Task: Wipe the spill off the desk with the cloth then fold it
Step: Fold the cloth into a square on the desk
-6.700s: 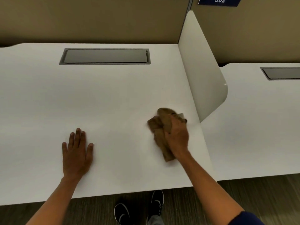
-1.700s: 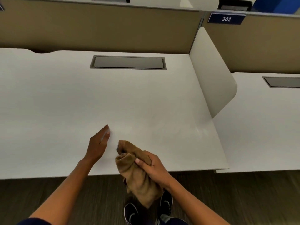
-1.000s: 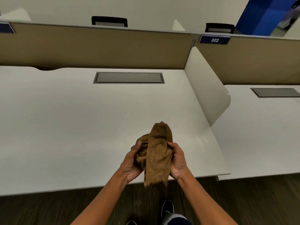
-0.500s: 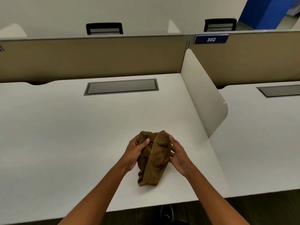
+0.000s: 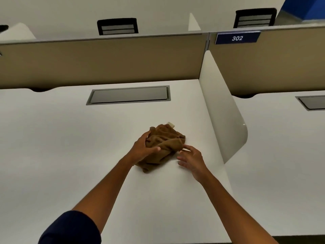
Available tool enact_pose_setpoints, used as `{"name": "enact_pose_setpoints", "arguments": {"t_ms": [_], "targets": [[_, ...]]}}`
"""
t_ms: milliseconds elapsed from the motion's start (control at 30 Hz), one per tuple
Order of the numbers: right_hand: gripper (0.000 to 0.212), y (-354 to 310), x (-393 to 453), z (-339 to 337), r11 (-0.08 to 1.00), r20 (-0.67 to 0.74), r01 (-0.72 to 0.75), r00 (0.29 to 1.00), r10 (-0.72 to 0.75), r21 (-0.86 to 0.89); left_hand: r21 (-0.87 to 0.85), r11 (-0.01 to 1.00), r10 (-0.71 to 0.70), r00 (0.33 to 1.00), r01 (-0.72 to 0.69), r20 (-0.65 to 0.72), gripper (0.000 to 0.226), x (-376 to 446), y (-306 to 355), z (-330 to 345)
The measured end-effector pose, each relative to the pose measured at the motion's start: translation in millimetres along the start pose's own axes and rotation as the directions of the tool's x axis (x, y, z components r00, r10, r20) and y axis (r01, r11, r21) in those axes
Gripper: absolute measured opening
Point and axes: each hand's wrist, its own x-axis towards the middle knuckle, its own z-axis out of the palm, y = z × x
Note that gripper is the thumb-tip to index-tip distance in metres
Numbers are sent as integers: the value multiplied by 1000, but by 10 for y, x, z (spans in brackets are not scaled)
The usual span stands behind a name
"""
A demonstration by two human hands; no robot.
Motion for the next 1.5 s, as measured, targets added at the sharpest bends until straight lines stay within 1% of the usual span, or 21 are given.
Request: {"name": "enact_pose_setpoints", "arguments": {"t_ms": [33, 100, 167, 200, 267, 333, 400, 433, 500, 567, 633, 767, 900, 1067, 1100, 1167, 1233, 1300, 1367, 1433, 1500], "targets": [[28, 23, 10, -15, 999, -17, 18, 1000, -18, -44, 27, 1000, 2, 1000, -1, -14, 98, -21, -98, 7], [25, 34, 44, -15, 971, -66, 95, 992, -112, -221, 32, 999, 4, 998, -2, -62, 99, -81, -279, 3], [35, -6, 107, 12, 895, -92, 201, 962, -257, -399, 3, 1000, -28, 991, 29, -128, 100, -149, -411, -20], [44, -37, 148, 34, 854, -69, 273, 939, -336, -443, 12, 998, -53, 986, 56, -158, 99, -175, -467, -40], [62, -126, 237, 95, 769, 66, 402, 901, -429, -498, 62, 992, -100, 977, 114, -186, 93, -222, -563, -91], [77, -197, 339, 148, 692, 223, 450, 890, -397, -564, 98, 983, -139, 977, 155, -160, 78, -268, -630, -137], [82, -229, 427, 158, 604, 324, 455, 891, -319, -654, 113, 982, -138, 984, 151, -117, 59, -310, -672, -150], [79, -233, 452, 151, 561, 345, 456, 890, -299, -690, 107, 986, -120, 987, 131, -110, 50, -336, -677, -149], [63, -217, 469, 104, 510, 351, 474, 879, -324, -718, 69, 995, -69, 990, 78, -126, 37, -401, -646, -138], [41, -187, 417, 26, 511, 328, 493, 864, -382, -704, 49, 999, 5, 986, 4, -165, 28, -470, -578, -111], [28, -130, 297, -64, 515, 302, 490, 862, -408, -703, 42, 996, 89, 976, -83, -197, 24, -559, -508, -54], [20, 77, 3, -252, 542, 224, 432, 885, -408, -721, 79, 956, 293, 938, -283, -182, 23, -770, -443, 98], [18, 311, -307, -379, 577, 167, 384, 904, -393, -721, 240, 864, 471, 879, -444, -71, 20, -956, -510, 194], [18, 563, -667, -392, 573, 165, 361, 916, -365, -736, 356, 755, 560, 824, -551, 88, 17, -1173, -702, 213], [20, 595, -734, -388, 563, 168, 354, 919, -355, -747, 382, 727, 573, 811, -570, 120, 16, -1208, -738, 220], [33, 616, -838, -357, 527, 139, 296, 938, -317, -797, 448, 669, 575, 795, -593, 193, 15, -1260, -794, 249], [45, 586, -875, -295, 411, 48, 210, 927, -372, -887, 501, 619, 546, 790, -605, 280, 14, -1286, -827, 302], [45, 494, -864, -168, 283, -12, 148, 869, -495, -948, 535, 585, 515, 789, -609, 336, 14, -1284, -847, 360], [45, 380, -812, 23, 264, 24, 185, 858, -513, -946, 535, 600, 492, 802, -594, 338, 14, -1278, -855, 401], [53, 298, -740, 233, 258, 138, 288, 868, -476, -922, 506, 636, 496, 811, -583, 310, 9, -1281, -861, 417], [62, 250, -661, 410, 145, 270, 366, 854, -445, -919, 472, 676, 505, 822, -566, 264, 6, -1306, -847, 410]]}}
